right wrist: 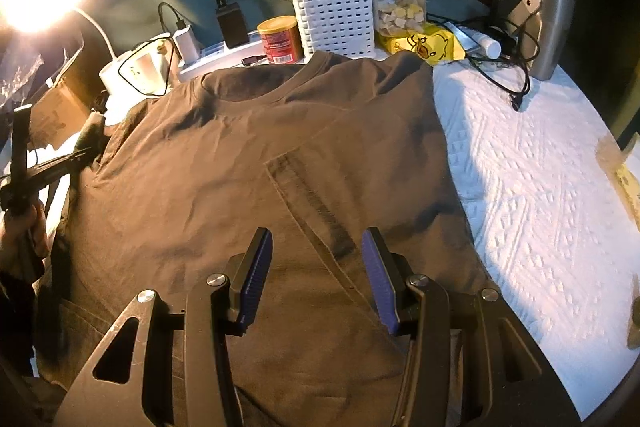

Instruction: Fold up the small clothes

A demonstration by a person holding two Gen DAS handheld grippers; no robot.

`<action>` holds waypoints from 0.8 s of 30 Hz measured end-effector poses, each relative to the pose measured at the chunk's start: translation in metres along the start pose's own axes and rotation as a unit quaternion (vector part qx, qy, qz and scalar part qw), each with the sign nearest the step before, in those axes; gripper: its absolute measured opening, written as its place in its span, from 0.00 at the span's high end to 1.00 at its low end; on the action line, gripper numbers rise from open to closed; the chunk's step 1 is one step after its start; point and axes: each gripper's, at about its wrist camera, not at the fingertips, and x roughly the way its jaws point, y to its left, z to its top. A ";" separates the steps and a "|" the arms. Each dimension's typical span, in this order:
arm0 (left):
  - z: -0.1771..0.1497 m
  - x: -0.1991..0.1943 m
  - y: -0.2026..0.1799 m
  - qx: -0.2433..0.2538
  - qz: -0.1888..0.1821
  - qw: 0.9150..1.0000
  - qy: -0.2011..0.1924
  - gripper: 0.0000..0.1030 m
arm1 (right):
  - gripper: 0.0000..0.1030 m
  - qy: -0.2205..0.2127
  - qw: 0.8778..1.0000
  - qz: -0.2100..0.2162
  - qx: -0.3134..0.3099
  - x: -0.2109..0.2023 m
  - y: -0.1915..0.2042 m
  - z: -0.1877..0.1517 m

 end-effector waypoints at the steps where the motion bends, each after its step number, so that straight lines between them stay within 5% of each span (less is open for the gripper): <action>1: -0.001 -0.002 0.001 -0.001 0.005 1.000 -0.002 0.95 | 0.52 0.000 1.000 0.002 0.001 0.000 -0.001 -0.001; 12: 0.004 -0.017 -0.036 0.052 0.042 0.998 -0.008 0.95 | 0.52 -0.021 0.999 0.022 0.024 -0.010 -0.025 -0.010; 24: -0.008 0.004 -0.100 0.089 -0.054 0.993 0.051 0.92 | 0.52 -0.041 0.998 0.018 0.053 -0.024 -0.055 -0.027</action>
